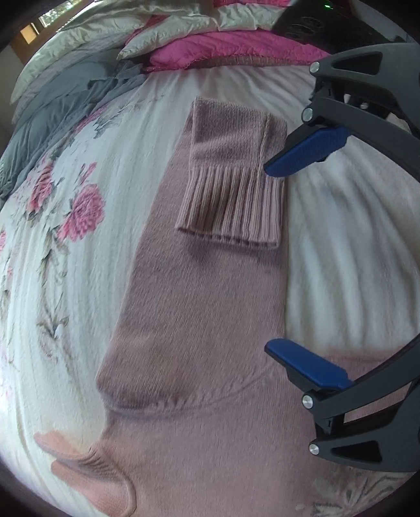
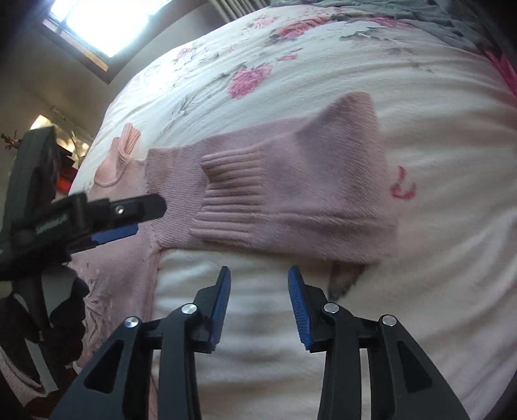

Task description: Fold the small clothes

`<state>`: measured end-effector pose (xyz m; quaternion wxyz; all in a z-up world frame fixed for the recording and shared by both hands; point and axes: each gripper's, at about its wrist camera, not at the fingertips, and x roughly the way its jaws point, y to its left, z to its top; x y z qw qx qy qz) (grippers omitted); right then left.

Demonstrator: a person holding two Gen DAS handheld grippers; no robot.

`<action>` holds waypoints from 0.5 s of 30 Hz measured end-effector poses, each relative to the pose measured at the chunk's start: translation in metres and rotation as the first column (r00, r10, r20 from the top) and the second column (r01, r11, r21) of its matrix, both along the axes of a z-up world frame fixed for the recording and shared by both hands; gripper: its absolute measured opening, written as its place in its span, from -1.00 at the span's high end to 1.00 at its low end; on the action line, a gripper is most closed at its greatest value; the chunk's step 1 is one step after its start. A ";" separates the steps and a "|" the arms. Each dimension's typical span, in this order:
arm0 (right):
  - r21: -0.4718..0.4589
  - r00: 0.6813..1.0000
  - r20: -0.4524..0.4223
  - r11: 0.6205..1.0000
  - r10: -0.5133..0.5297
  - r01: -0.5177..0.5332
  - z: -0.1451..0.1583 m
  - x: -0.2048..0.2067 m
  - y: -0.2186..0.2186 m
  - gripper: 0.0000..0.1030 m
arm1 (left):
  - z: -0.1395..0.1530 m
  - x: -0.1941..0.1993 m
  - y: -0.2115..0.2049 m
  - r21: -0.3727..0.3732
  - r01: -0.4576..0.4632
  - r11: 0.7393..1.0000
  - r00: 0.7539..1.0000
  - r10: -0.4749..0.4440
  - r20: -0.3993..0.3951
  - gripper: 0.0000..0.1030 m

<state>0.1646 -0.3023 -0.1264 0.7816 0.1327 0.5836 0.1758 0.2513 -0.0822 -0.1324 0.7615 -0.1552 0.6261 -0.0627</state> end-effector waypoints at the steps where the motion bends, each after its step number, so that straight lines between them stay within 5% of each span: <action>1: -0.013 1.000 -0.001 1.000 -0.011 0.011 0.000 -0.008 -0.007 0.26 | -0.006 0.004 -0.008 -0.001 0.004 1.000 1.000 -0.004 -0.017 -0.92; 6: -0.055 0.998 -0.026 0.997 -0.059 0.057 -0.002 -0.052 -0.040 0.26 | -0.037 0.019 -0.034 -0.001 -0.005 1.000 0.995 0.005 -0.096 -0.91; 8: -0.063 0.996 -0.042 0.995 -0.080 0.077 -0.005 -0.066 -0.051 0.25 | -0.042 0.022 -0.044 0.013 0.008 1.000 0.995 -0.007 -0.101 -0.75; 10: -0.068 0.993 -0.056 0.993 -0.102 0.098 -0.009 -0.079 -0.061 0.24 | -0.043 0.024 -0.055 0.035 0.029 0.999 0.994 -0.025 -0.102 -0.27; 14: -0.062 0.987 -0.072 0.989 -0.141 0.136 -0.012 -0.089 -0.070 0.24 | -0.034 0.025 -0.061 0.048 0.019 0.999 0.998 -0.016 -0.068 0.38; 15: -0.064 0.987 -0.072 0.988 -0.147 0.142 -0.011 -0.090 -0.071 0.24 | -0.031 0.025 -0.058 0.040 0.007 0.999 0.998 -0.005 -0.057 0.76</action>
